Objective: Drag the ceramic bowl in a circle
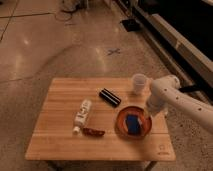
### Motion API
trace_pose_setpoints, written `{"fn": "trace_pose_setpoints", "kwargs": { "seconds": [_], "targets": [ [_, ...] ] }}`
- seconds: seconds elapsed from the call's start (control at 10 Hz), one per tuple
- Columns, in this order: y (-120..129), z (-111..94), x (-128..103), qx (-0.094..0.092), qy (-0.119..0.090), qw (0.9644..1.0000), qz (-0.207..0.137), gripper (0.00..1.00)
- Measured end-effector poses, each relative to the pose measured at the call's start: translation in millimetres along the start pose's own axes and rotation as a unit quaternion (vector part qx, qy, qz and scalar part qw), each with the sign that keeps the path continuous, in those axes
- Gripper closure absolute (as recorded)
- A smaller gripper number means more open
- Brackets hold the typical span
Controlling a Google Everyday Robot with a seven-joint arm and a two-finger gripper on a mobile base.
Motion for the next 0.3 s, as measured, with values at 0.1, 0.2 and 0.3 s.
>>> {"fn": "trace_pose_setpoints", "kwargs": {
  "seconds": [0.1, 0.2, 0.3],
  "targets": [
    [6.5, -8.1, 1.4, -0.002, 0.006, 1.0000, 0.000, 0.20],
    [11.5, -14.6, 1.2, -0.004, 0.010, 0.9999, 0.002, 0.20],
    [11.8, -13.3, -1.3, -0.004, 0.006, 1.0000, 0.002, 0.20]
  ]
}}
